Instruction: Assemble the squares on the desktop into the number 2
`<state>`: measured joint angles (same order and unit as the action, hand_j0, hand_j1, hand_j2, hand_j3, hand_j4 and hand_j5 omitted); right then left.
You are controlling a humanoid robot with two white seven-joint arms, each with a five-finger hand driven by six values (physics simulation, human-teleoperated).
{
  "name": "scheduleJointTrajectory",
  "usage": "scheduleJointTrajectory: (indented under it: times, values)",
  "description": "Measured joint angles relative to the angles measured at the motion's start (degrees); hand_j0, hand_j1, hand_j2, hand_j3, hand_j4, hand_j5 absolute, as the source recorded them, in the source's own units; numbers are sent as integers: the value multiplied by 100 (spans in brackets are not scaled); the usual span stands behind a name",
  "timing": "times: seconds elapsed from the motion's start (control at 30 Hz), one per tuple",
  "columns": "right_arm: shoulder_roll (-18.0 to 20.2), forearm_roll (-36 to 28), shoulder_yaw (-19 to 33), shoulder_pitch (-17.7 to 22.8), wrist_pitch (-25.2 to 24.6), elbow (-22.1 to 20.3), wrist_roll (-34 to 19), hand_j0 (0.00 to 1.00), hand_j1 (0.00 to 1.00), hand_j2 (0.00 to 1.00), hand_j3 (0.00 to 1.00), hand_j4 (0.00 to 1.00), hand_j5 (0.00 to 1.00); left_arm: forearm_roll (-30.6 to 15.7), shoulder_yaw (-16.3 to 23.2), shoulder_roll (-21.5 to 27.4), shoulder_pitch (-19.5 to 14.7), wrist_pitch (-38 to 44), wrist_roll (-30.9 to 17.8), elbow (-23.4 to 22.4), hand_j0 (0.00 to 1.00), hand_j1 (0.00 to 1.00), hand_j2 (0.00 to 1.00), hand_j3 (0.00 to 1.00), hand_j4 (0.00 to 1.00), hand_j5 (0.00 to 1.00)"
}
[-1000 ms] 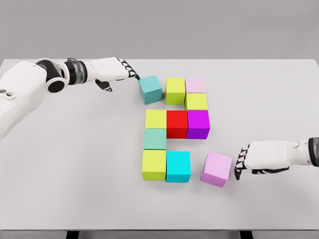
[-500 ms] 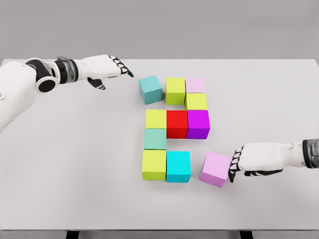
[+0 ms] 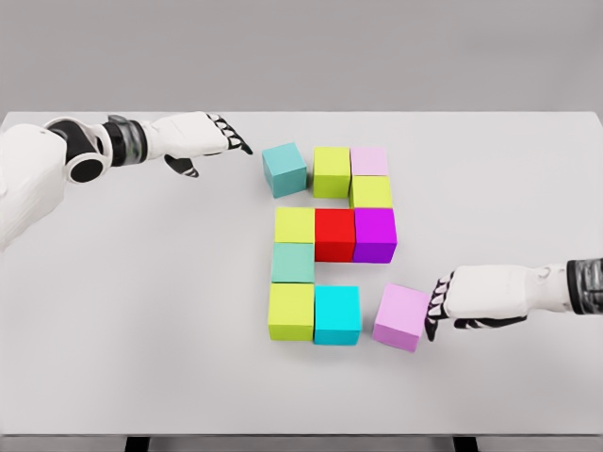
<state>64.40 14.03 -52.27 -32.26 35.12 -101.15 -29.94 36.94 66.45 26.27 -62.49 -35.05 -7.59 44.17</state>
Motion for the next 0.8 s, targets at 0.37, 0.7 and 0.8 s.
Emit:
scheduleJointTrajectory:
  times: [0.37,0.7,0.8]
  values:
    - [-58,42,133,-18,0,29,0,56,56,56,56,56,56,15,6,-48,17,0,-73,4,90,90,90,90,90,90]
    - [-103,77,227,-26,0,48,2,56,56,56,56,56,56,7,6,-52,35,0,-79,7,90,90,90,90,90,90]
    - [-141,83,256,-35,1,58,2,56,56,56,56,56,56,9,7,-64,35,0,-79,5,90,90,90,90,90,90]
